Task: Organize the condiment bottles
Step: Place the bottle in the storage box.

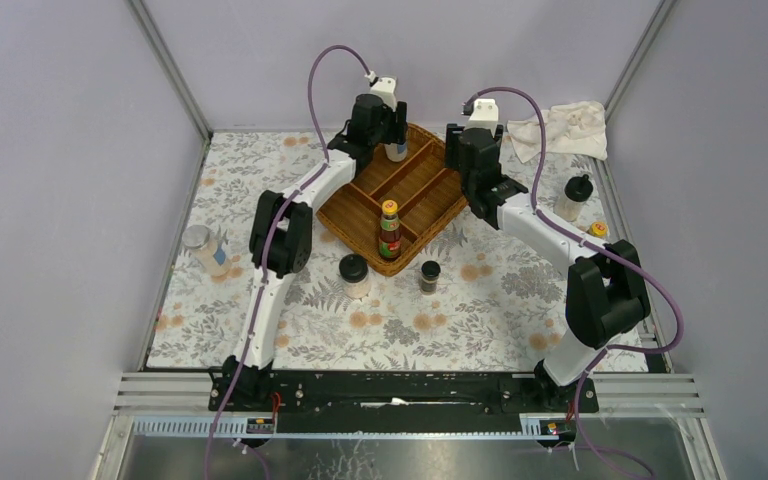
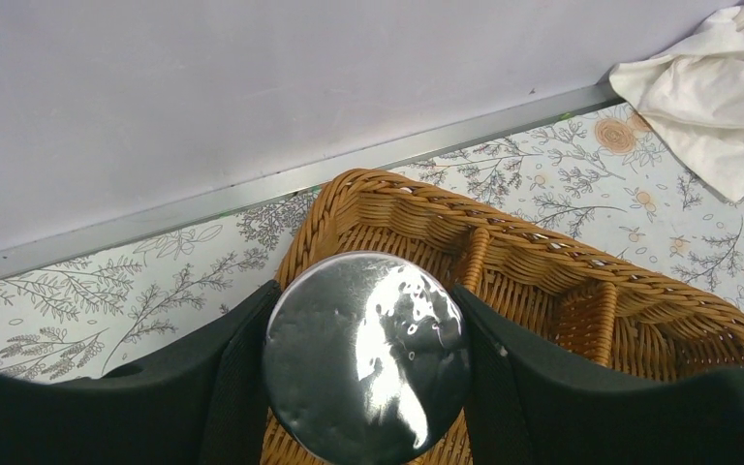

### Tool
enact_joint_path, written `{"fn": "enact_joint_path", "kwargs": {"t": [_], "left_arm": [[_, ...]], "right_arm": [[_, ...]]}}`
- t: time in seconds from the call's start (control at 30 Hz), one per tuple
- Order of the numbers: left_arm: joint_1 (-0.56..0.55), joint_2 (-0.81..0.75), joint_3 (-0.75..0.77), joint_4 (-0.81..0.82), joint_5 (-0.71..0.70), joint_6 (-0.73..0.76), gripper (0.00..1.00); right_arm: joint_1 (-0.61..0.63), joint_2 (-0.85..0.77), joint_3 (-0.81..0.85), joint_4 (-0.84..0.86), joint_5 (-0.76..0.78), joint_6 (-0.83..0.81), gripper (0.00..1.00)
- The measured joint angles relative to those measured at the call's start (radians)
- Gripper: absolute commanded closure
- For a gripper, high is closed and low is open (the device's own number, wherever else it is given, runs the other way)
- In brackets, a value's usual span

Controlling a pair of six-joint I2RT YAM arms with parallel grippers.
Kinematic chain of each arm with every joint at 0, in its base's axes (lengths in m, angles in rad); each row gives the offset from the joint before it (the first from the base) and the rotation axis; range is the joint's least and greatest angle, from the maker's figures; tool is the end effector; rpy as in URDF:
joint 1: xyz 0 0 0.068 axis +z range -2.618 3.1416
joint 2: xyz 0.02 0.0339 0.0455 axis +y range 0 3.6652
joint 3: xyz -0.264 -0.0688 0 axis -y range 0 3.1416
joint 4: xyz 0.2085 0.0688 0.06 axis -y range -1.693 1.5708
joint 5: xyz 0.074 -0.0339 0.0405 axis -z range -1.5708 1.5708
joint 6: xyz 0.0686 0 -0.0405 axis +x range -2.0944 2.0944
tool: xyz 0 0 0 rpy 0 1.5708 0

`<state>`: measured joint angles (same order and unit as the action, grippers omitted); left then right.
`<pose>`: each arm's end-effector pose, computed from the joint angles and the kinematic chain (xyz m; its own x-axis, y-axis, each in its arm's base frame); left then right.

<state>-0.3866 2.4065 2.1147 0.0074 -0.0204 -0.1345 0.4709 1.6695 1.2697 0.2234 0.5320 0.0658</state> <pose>0.5281 -0.2135 0.2480 -0.3056 -0.0203 -0.9519 0.3207 0.9391 -0.1230 0.3656 0.1471 0.3270 -0.1525 -0.0140 -0.9882 0.0642 0.9976 -0.0241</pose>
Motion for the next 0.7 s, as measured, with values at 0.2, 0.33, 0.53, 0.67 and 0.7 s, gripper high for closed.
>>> {"fn": "enact_joint_path", "kwargs": {"t": [0.2,0.33,0.53,0.67,0.7], "left_arm": [[0.000,0.000,0.002,0.000,0.020,0.019,1.00],[0.000,0.014,0.019,0.000,0.039,0.023,1.00],[0.000,0.042,0.034,0.000,0.053,0.028,1.00],[0.000,0.068,0.050,0.005,0.058,0.037,1.00],[0.000,0.068,0.053,0.006,0.058,0.038,1.00]], "right_arm": [[0.000,0.000,0.000,0.003,0.001,-0.003,0.33],[0.000,0.000,0.000,0.010,0.001,-0.007,0.33],[-0.001,0.002,0.000,0.021,0.001,-0.010,0.33],[-0.003,0.008,0.000,0.027,0.001,-0.012,0.33],[-0.005,0.011,0.000,0.032,0.000,-0.013,0.32]]}}
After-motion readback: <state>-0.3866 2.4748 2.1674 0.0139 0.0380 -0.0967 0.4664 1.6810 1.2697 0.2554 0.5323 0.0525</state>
